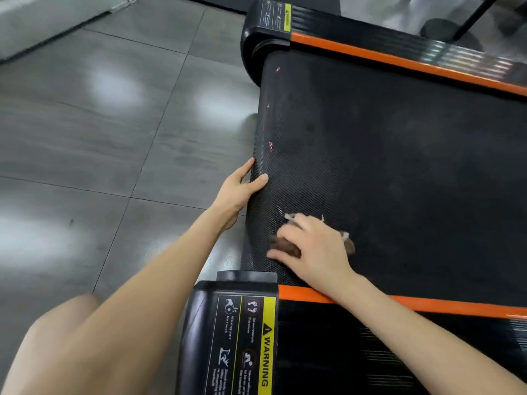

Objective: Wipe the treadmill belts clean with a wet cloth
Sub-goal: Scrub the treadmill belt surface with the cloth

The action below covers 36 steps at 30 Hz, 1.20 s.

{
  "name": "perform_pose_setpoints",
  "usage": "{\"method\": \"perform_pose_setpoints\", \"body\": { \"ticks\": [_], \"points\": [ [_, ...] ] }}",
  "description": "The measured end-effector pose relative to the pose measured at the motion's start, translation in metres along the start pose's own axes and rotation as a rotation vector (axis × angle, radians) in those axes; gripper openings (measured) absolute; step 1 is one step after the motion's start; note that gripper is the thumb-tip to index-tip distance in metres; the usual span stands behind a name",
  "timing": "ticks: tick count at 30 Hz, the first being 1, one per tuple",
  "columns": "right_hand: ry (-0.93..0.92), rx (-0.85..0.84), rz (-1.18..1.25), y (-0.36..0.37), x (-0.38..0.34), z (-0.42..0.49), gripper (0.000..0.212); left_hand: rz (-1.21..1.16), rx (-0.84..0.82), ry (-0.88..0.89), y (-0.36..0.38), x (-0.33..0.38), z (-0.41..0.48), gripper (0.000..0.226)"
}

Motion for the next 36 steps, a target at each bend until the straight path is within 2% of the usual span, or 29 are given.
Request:
{"method": "perform_pose_setpoints", "body": {
  "ticks": [4,7,9,14,16,22,26,28,31,33,34,36],
  "points": [
    [-0.023,-0.022,-0.048,0.002,0.016,0.025,0.039,-0.033,0.023,0.0,0.002,-0.001,-0.001,0.063],
    [0.145,0.032,-0.075,0.005,0.031,0.062,0.038,-0.033,0.028,0.007,0.002,-0.003,0.0,0.063],
    [0.195,0.045,-0.081,0.006,0.026,0.057,0.036,-0.042,0.027,-0.002,0.001,-0.004,0.001,0.062],
    [-0.007,-0.055,0.09,-0.001,0.002,-0.01,0.038,-0.081,0.013,-0.033,0.001,-0.003,0.0,0.06],
    [-0.043,-0.057,0.011,-0.003,0.009,0.005,0.039,-0.083,0.016,-0.034,0.001,-0.003,-0.001,0.058],
    [0.282,0.08,-0.109,0.011,0.066,0.103,0.031,-0.016,0.031,-0.042,0.001,0.006,-0.007,0.056],
    [0.49,0.159,-0.126,0.011,0.094,0.134,0.035,0.042,-0.091,-0.096,-0.002,0.011,-0.005,0.082],
    [0.434,0.108,-0.06,0.01,0.088,0.128,0.036,0.069,-0.107,-0.106,-0.005,0.017,-0.003,0.088],
    [0.112,-0.018,-0.009,0.002,0.06,0.083,0.039,0.132,-0.137,-0.131,-0.007,0.022,0.001,0.089],
    [-0.065,-0.038,-0.024,0.001,0.051,0.065,0.037,0.187,-0.157,-0.167,-0.008,0.022,0.001,0.103],
    [-0.098,-0.029,-0.028,0.003,0.056,0.073,0.035,0.201,-0.147,-0.183,-0.008,0.022,0.002,0.11],
    [-0.054,-0.004,-0.056,0.013,0.071,0.116,0.029,0.263,-0.118,-0.183,-0.011,0.026,0.005,0.112]
  ]
}}
Point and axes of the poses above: each hand's wrist, its own z-axis towards the middle knuckle, its own y-axis out of the palm, x = y × z, the point moved 2 cm from there along z, towards the middle knuckle, and after that the axes turned 7 degrees about -y, right-handed, at the moved point
